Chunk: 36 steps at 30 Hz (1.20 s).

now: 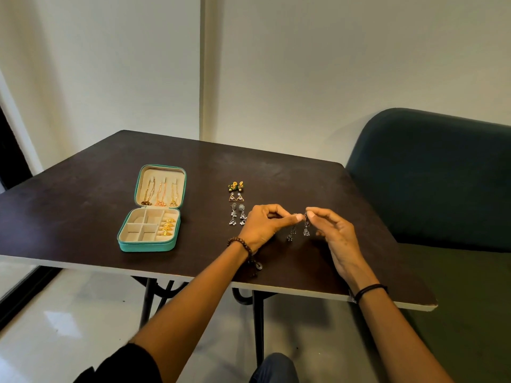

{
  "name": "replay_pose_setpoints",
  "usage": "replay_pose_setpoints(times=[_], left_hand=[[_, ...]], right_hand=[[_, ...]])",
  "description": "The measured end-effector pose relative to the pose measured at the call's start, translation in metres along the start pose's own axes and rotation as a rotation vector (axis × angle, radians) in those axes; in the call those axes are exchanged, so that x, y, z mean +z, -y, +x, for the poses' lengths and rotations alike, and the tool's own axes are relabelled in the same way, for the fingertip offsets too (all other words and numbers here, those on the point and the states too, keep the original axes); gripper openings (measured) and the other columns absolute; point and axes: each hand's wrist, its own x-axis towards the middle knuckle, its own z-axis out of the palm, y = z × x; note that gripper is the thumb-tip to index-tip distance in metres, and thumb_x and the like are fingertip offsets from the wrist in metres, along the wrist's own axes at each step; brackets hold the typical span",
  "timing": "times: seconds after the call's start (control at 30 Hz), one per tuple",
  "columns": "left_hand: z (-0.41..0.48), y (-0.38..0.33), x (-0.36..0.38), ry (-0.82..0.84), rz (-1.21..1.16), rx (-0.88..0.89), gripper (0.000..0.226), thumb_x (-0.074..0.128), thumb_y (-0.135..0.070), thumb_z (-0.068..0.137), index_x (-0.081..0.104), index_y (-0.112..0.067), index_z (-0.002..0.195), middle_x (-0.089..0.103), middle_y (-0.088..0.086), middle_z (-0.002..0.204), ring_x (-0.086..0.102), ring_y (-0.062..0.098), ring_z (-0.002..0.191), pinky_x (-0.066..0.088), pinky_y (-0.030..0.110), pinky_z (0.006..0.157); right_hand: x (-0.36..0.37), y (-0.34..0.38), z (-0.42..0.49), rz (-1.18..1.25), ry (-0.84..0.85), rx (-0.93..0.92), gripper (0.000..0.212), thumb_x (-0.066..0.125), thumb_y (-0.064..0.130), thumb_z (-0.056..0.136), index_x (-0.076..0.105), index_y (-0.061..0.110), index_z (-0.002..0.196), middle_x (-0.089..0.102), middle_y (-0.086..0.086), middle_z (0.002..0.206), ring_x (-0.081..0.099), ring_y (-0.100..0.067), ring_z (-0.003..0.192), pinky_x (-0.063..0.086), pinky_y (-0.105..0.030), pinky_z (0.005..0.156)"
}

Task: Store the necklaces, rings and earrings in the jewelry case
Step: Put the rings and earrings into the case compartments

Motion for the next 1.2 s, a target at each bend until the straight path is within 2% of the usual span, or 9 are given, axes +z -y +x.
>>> replay_pose_setpoints(times=[0.07, 0.17, 0.33, 0.47, 0.6, 0.83, 0.93, 1.07, 1.2], left_hand=[[-0.004, -0.006, -0.002, -0.002, -0.049, -0.029, 0.019, 0.080, -0.019, 0.081, 0.071, -0.003, 0.086, 0.075, 0.009, 0.090, 0.070, 0.009, 0.081, 0.052, 0.016, 0.069], [-0.010, -0.012, -0.006, -0.015, -0.111, -0.064, 0.018, 0.079, -0.020, 0.082, 0.069, -0.010, 0.093, 0.075, 0.007, 0.089, 0.069, 0.006, 0.076, 0.048, 0.016, 0.060], [-0.022, -0.017, -0.016, 0.029, -0.060, -0.049, 0.028, 0.072, -0.022, 0.089, 0.069, -0.017, 0.116, 0.075, 0.010, 0.102, 0.067, 0.002, 0.083, 0.048, 0.018, 0.061], [-0.028, -0.021, -0.021, 0.038, -0.039, 0.001, 0.022, 0.068, -0.018, 0.091, 0.072, -0.013, 0.113, 0.075, 0.003, 0.100, 0.066, 0.000, 0.082, 0.049, 0.016, 0.060], [-0.027, -0.028, -0.029, 0.012, 0.003, 0.004, 0.021, 0.071, -0.020, 0.088, 0.074, -0.011, 0.107, 0.075, 0.003, 0.094, 0.066, 0.000, 0.077, 0.050, 0.014, 0.059], [-0.025, -0.040, -0.042, 0.023, 0.062, -0.069, 0.014, 0.072, -0.019, 0.088, 0.074, -0.011, 0.099, 0.073, -0.003, 0.083, 0.063, 0.003, 0.073, 0.049, 0.014, 0.055], [-0.026, -0.044, -0.044, 0.039, 0.090, -0.110, 0.012, 0.069, -0.018, 0.090, 0.072, -0.012, 0.100, 0.072, -0.002, 0.086, 0.063, 0.002, 0.075, 0.050, 0.015, 0.057], [-0.028, -0.048, -0.047, 0.033, 0.056, -0.157, 0.010, 0.065, -0.012, 0.093, 0.072, -0.016, 0.099, 0.070, 0.000, 0.094, 0.062, 0.006, 0.082, 0.051, 0.016, 0.059], [-0.029, -0.054, -0.051, 0.058, -0.029, -0.236, 0.011, 0.063, -0.011, 0.094, 0.072, -0.014, 0.099, 0.069, 0.004, 0.096, 0.062, 0.010, 0.083, 0.050, 0.019, 0.061]], right_hand=[[0.004, 0.001, -0.002, 0.000, 0.006, 0.006, 0.023, 0.072, 0.023, 0.091, 0.074, 0.015, 0.112, 0.077, 0.002, 0.107, 0.069, -0.008, 0.104, 0.047, -0.031, 0.088], [0.010, 0.003, -0.004, -0.001, 0.020, 0.021, 0.023, 0.072, 0.024, 0.091, 0.074, 0.016, 0.112, 0.078, 0.002, 0.106, 0.069, -0.009, 0.104, 0.048, -0.029, 0.086], [0.021, 0.004, -0.006, 0.098, 0.079, 0.065, 0.025, 0.069, 0.019, 0.092, 0.072, 0.014, 0.117, 0.076, -0.006, 0.112, 0.068, -0.023, 0.112, 0.048, -0.038, 0.091], [0.029, 0.011, -0.007, 0.065, 0.091, 0.061, 0.021, 0.069, 0.018, 0.093, 0.072, 0.016, 0.114, 0.077, -0.003, 0.108, 0.069, -0.018, 0.107, 0.048, -0.036, 0.087], [0.034, 0.016, -0.006, -0.024, 0.105, 0.015, 0.022, 0.072, 0.020, 0.091, 0.073, 0.014, 0.112, 0.077, -0.003, 0.107, 0.069, -0.024, 0.109, 0.051, -0.038, 0.088], [0.042, 0.029, -0.010, -0.134, 0.148, -0.060, 0.019, 0.070, 0.022, 0.093, 0.075, 0.019, 0.111, 0.077, 0.004, 0.106, 0.069, -0.011, 0.103, 0.054, -0.031, 0.086], [0.046, 0.029, -0.013, -0.115, 0.172, -0.051, 0.021, 0.067, 0.025, 0.095, 0.075, 0.019, 0.114, 0.076, 0.003, 0.109, 0.068, -0.013, 0.107, 0.053, -0.032, 0.088], [0.054, 0.030, -0.014, 0.040, 0.145, 0.079, 0.026, 0.055, 0.029, 0.102, 0.075, 0.016, 0.112, 0.076, -0.005, 0.107, 0.069, -0.017, 0.105, 0.053, -0.032, 0.088], [0.054, 0.032, -0.013, 0.091, 0.171, 0.102, 0.023, 0.058, 0.017, 0.099, 0.073, 0.013, 0.116, 0.075, -0.010, 0.110, 0.070, -0.020, 0.104, 0.054, -0.032, 0.090]])
